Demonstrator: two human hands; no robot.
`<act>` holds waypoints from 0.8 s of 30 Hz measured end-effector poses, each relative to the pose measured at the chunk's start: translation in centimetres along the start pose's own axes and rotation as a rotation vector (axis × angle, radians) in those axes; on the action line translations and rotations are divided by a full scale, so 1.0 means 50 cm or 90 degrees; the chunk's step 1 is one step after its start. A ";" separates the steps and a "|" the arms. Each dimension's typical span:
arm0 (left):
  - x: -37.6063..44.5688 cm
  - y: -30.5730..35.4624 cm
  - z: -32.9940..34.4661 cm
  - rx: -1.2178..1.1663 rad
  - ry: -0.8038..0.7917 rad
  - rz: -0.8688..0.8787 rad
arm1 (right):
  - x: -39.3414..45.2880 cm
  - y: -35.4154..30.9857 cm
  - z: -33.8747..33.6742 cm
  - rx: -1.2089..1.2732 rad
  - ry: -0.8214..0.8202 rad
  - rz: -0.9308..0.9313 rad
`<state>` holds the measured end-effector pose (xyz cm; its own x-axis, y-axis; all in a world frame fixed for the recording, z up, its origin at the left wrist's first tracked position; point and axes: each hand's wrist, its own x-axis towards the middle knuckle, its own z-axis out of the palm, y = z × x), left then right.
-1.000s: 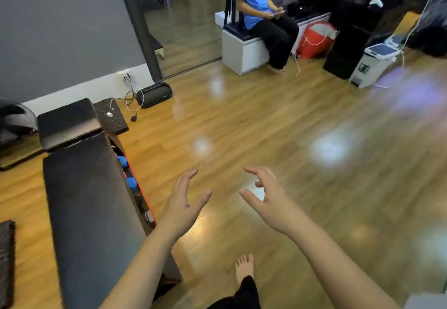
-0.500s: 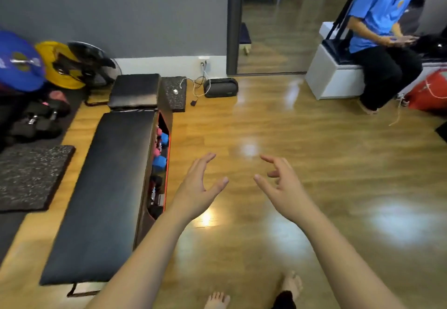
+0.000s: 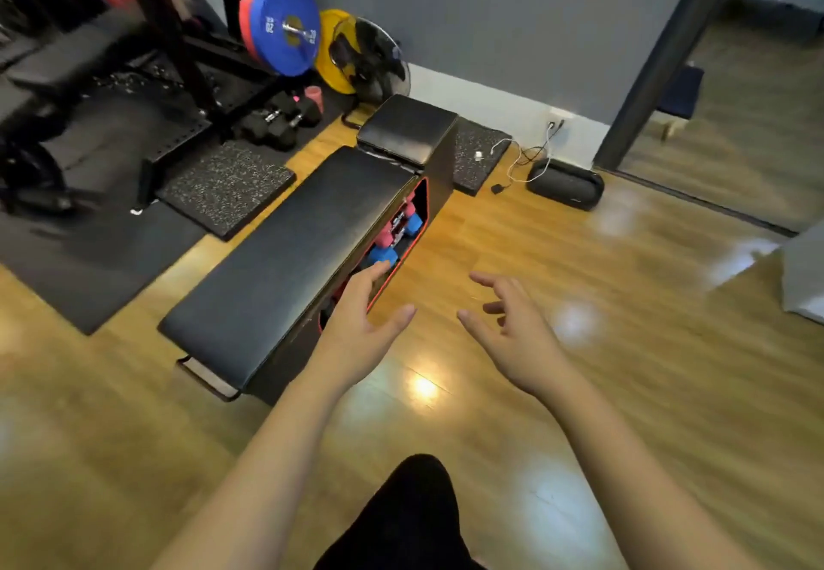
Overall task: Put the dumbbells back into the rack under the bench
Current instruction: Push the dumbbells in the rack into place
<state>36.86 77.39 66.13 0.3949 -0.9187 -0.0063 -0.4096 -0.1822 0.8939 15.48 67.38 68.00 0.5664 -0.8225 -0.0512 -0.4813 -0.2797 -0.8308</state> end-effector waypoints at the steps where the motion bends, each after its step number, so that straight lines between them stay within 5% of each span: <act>1: 0.002 -0.004 0.004 0.005 0.022 -0.004 | 0.018 0.004 0.000 0.000 -0.023 -0.021; 11: 0.179 -0.067 0.038 -0.014 0.147 -0.140 | 0.290 0.062 -0.019 -0.060 -0.170 -0.072; 24: 0.410 -0.085 0.006 0.102 0.299 -0.184 | 0.699 0.070 0.024 -0.026 -0.324 -0.173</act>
<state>46.46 59.22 62.05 0.8175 -0.5759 -0.0087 -0.3348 -0.4875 0.8064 34.40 38.24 62.63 0.9188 -0.3797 -0.1079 -0.2936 -0.4745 -0.8298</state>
